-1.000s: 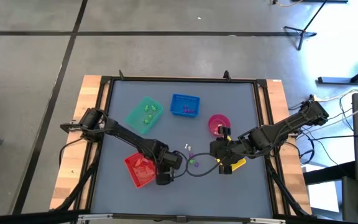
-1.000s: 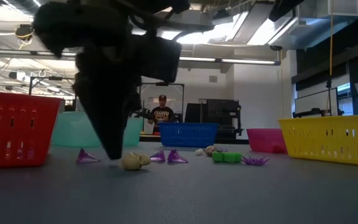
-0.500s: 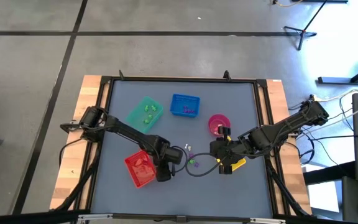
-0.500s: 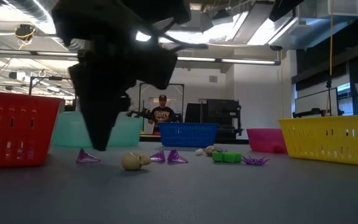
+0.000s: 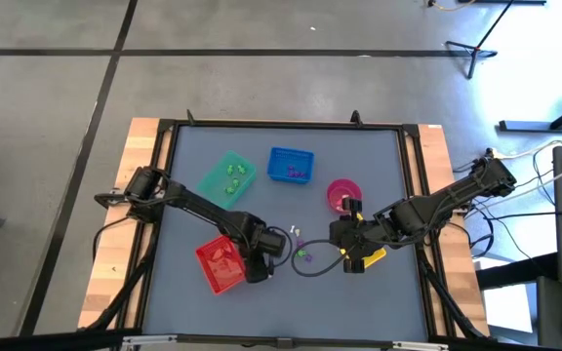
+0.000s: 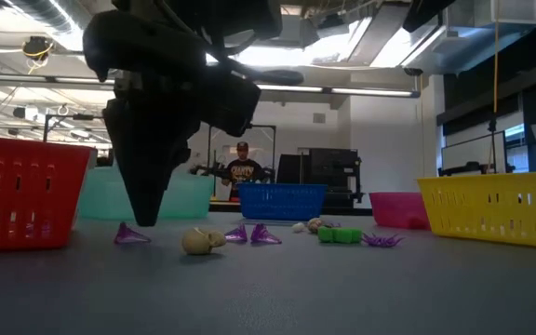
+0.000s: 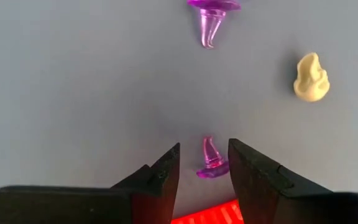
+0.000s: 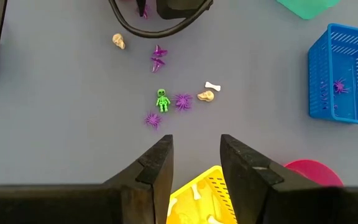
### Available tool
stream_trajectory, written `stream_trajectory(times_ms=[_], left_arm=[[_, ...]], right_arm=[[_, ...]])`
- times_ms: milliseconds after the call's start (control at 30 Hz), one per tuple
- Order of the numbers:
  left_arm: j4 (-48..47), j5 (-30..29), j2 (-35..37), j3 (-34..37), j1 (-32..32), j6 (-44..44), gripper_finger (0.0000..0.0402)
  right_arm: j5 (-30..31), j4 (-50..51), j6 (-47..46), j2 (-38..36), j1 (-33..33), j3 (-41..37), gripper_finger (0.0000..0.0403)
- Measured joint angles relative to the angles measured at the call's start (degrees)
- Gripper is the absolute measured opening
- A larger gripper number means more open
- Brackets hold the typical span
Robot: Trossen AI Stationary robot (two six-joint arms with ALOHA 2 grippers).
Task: Sort Halloween decoration
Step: Put the purple witch hat toy into the orange bin
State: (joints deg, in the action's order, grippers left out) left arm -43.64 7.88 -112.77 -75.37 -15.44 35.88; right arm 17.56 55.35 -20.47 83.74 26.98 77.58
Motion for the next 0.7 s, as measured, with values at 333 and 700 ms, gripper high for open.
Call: stream_trajectory(times_ms=[333, 700], left_arm=[[0.54, -0.14, -0.33, 0.78, -1.74, 1.60, 0.0120], [0.81, -1.49, -0.33, 1.51, -2.27, 1.59, 0.0120]], right_arm=[[0.00, 0.02, 0.00, 0.00, 0.00, 0.00, 0.0131], [0.00, 0.00, 0.00, 0.00, 0.00, 0.00, 0.0131]])
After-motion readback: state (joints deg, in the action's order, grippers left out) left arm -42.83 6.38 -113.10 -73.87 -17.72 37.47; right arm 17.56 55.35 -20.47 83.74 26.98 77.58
